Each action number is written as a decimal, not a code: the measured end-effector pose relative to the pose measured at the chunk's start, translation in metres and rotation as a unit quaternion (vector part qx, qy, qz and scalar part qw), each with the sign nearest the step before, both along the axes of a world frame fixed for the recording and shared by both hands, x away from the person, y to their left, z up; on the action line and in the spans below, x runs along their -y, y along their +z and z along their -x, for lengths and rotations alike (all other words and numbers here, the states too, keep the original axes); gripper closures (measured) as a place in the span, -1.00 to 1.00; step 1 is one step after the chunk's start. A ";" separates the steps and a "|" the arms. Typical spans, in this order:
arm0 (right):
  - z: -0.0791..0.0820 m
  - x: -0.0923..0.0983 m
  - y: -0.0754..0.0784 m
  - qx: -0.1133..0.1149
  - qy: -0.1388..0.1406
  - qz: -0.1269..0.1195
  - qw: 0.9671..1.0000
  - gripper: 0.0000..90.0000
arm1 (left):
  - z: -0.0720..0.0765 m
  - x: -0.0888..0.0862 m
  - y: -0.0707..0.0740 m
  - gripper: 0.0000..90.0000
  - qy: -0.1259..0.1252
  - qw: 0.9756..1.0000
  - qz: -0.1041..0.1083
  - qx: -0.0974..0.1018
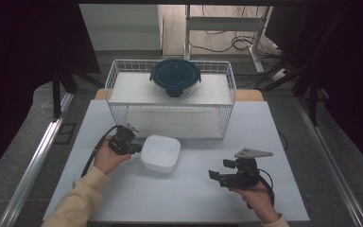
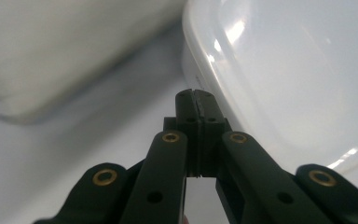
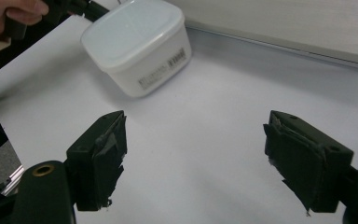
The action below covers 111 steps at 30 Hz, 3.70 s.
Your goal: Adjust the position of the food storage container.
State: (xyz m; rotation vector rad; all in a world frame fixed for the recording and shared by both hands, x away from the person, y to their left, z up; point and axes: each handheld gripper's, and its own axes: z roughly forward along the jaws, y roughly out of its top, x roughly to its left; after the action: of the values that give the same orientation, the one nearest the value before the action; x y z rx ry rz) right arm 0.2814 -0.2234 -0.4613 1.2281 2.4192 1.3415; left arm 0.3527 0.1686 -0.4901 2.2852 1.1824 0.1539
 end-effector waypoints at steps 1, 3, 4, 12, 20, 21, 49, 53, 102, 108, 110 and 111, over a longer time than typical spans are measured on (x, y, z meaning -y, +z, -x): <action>0.000 0.000 0.000 0.001 0.000 0.001 1.000 -0.54 | 0.002 0.005 -0.002 1.00 -0.004 1.000 -0.003 -0.001; 0.000 0.000 0.000 -0.001 0.000 0.000 1.000 -0.54 | 0.004 0.013 -0.003 1.00 -0.010 1.000 -0.006 0.002; 0.000 0.000 0.000 -0.001 0.001 0.003 1.000 -0.54 | 0.005 0.016 -0.003 1.00 -0.016 1.000 -0.002 0.002; -0.001 0.002 -0.001 -0.004 -0.001 0.000 1.000 -0.54 | 0.016 0.039 -0.003 1.00 -0.047 0.999 0.014 -0.006; -0.001 0.002 -0.001 -0.005 -0.001 0.000 1.000 -0.54 | 0.022 0.063 -0.002 1.00 -0.073 0.997 0.026 -0.004; -0.001 0.002 -0.001 -0.005 -0.001 0.000 1.000 -0.54 | 0.022 0.064 -0.002 1.00 -0.075 0.997 0.026 -0.004; -0.003 0.007 -0.003 -0.008 -0.009 0.000 1.000 -0.54 | -0.045 0.057 -0.008 1.00 -0.050 0.993 0.101 0.033; -0.003 0.007 -0.004 -0.008 -0.008 0.001 1.000 -0.54 | -0.044 0.061 -0.006 1.00 -0.066 0.993 0.088 0.037; -0.016 0.030 0.010 -0.011 -0.058 -0.010 0.998 -0.47 | 0.064 0.008 0.013 0.60 -0.019 0.995 0.072 0.065; -0.022 0.035 0.009 -0.014 -0.062 0.005 0.998 -0.45 | 0.089 -0.019 0.015 -0.19 0.035 0.994 0.068 0.083; -0.024 0.035 0.008 -0.016 -0.059 0.013 0.998 -0.42 | 0.096 -0.026 0.015 -0.26 0.034 0.994 0.078 0.075; -0.025 0.034 0.007 -0.016 -0.057 0.018 0.998 -0.39 | 0.098 -0.027 0.014 -0.29 0.035 0.993 0.081 0.073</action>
State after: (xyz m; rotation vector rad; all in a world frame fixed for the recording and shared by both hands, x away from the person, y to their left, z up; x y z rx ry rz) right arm 0.3060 -0.2577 -0.4540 1.3674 2.3433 1.2504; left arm 0.2543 0.1960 -0.4758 2.0572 1.1563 0.2384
